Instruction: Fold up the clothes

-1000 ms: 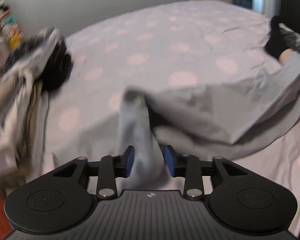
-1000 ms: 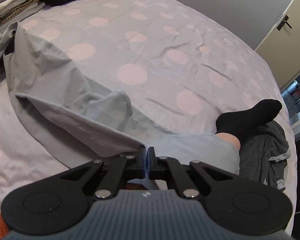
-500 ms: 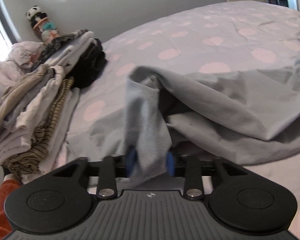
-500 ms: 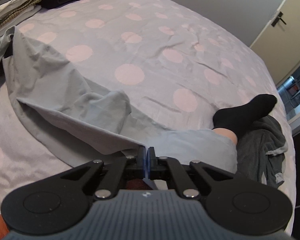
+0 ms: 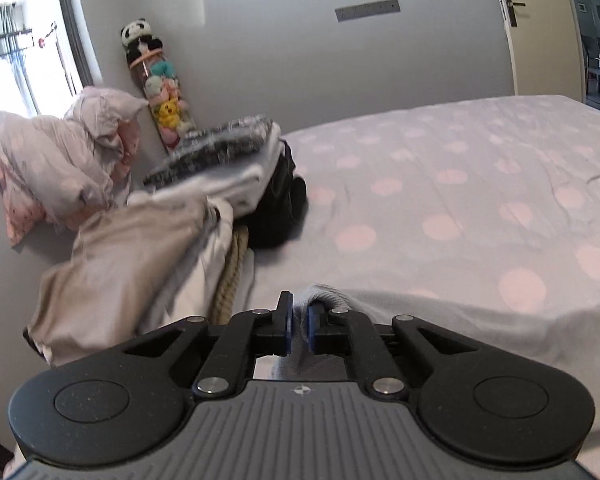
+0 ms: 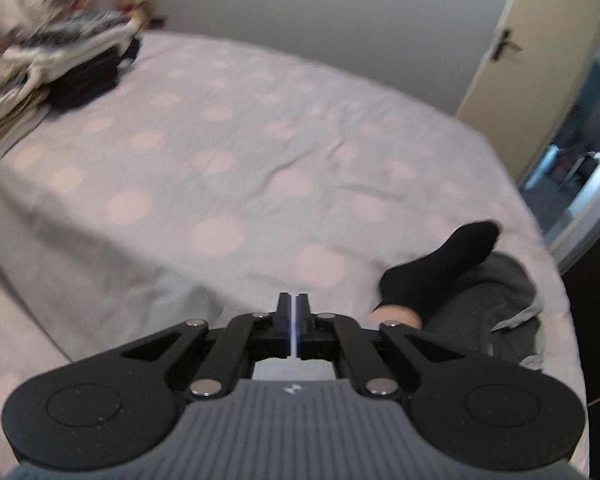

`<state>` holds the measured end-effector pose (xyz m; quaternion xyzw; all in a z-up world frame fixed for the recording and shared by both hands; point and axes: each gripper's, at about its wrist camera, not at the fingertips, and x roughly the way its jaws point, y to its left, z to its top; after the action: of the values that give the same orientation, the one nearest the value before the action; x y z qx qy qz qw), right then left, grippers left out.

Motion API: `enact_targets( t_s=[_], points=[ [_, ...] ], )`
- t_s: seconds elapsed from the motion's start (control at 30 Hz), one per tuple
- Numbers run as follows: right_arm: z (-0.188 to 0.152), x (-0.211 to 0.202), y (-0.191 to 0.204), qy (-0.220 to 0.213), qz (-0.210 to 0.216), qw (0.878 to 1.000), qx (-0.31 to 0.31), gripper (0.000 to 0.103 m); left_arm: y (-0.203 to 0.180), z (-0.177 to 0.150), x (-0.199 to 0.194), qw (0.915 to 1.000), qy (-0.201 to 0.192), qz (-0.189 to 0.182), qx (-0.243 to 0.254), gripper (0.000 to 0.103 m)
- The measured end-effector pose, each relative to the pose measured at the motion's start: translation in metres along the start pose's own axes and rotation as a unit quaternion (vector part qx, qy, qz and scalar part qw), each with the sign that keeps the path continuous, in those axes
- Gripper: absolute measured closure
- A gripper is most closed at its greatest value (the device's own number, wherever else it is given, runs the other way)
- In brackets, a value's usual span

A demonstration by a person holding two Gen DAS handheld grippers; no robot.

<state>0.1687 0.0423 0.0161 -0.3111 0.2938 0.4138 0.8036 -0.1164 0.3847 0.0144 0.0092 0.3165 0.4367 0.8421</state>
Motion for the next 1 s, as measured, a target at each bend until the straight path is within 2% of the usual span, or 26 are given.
enact_targets(
  t_s=[0.07,0.13,0.17,0.2,0.27,0.4,0.57,0.73,0.87,0.97,1.0],
  points=[
    [-0.009,0.001,0.007,0.018,0.01,0.999,-0.037,0.097,0.004,0.007,0.002,1.0,-0.006,-0.001,0.0,0.095],
    [-0.023,0.003,0.005,0.036,0.002,0.997,-0.064,0.092,0.004,0.01,0.007,1.0,-0.009,0.001,0.003,0.095],
    [-0.031,0.005,0.003,0.045,-0.005,0.996,-0.076,0.085,0.005,0.011,0.01,0.9999,-0.009,0.003,0.005,0.095],
    [-0.038,0.006,0.001,0.054,-0.012,0.995,-0.088,0.074,0.006,0.012,0.013,0.9999,-0.009,0.005,0.004,0.095],
    [-0.054,0.008,-0.003,0.072,-0.025,0.991,-0.112,0.069,0.007,0.013,0.019,0.9999,-0.009,0.008,0.004,0.095],
    [-0.083,0.016,-0.012,0.105,-0.052,0.981,-0.155,0.069,0.017,0.013,0.023,0.9998,-0.009,0.019,-0.004,0.095],
    [-0.109,0.047,-0.025,0.122,-0.085,0.973,-0.179,0.07,0.031,0.013,0.027,0.999,-0.005,0.042,-0.015,0.095],
    [-0.125,0.068,-0.036,0.103,-0.08,0.978,-0.164,0.07,0.035,0.015,0.029,0.9986,0.0,0.052,-0.01,0.095],
    [-0.135,0.089,-0.039,0.092,-0.089,0.977,-0.173,0.071,0.033,0.016,0.03,0.9984,0.001,0.056,-0.007,0.095],
    [-0.141,0.102,-0.044,0.083,-0.102,0.976,-0.172,0.082,0.031,0.018,0.03,0.9983,0.003,0.058,-0.003,0.095],
    [-0.142,0.104,-0.046,0.081,-0.104,0.977,-0.166,0.082,0.03,0.018,0.03,0.9983,0.004,0.059,-0.001,0.095]
  ],
)
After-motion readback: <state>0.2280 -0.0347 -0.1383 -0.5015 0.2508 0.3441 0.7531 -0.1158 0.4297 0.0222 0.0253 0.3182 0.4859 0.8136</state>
